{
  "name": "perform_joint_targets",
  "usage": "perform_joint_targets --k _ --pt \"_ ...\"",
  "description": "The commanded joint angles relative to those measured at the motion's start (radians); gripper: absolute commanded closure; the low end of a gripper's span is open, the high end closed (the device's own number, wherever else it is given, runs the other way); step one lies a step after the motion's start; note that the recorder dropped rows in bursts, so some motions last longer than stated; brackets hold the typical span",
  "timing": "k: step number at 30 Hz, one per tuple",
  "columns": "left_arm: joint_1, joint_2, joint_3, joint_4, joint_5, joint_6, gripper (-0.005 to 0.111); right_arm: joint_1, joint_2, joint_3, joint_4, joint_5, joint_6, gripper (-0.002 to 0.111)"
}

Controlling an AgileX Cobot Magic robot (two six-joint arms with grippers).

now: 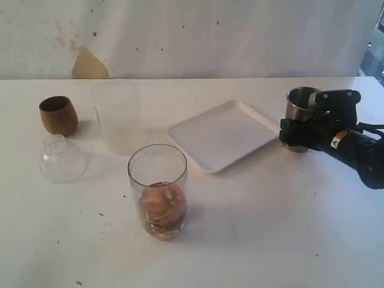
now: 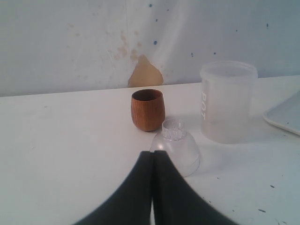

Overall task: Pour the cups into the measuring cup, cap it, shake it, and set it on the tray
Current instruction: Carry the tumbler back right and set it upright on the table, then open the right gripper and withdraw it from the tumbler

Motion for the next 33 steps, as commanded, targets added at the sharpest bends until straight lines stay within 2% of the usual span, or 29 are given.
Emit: perform_joint_targets --k 1,3,4,17,28,33 --pt "-0.006 -0.005 0.006 -0.009 -0.009 0.0 0.107 -0.008 -0.014 -0.007 0.012 0.014 0.01 0.028" --pt "-0.006 -0.005 0.006 -0.009 -0.009 0.0 0.107 -0.008 -0.026 -0.007 0.01 0.074 0.004 0.018" --pt "-0.006 -0.005 0.006 -0.009 -0.009 0.0 0.107 -0.008 -0.036 -0.007 0.01 0.093 -0.008 0.017" --pt "-0.006 -0.005 0.006 -0.009 -0.009 0.0 0.107 -0.006 -0.212 -0.007 0.003 0.231 -0.008 0.017" --pt "-0.006 -0.005 0.006 -0.009 -0.009 0.0 0.107 -0.006 -0.301 -0.009 -0.056 0.212 -0.004 0.017" --pt "-0.006 -0.005 0.006 -0.009 -0.009 0.0 0.107 -0.006 -0.355 -0.009 -0.061 0.219 0.082 0.02"
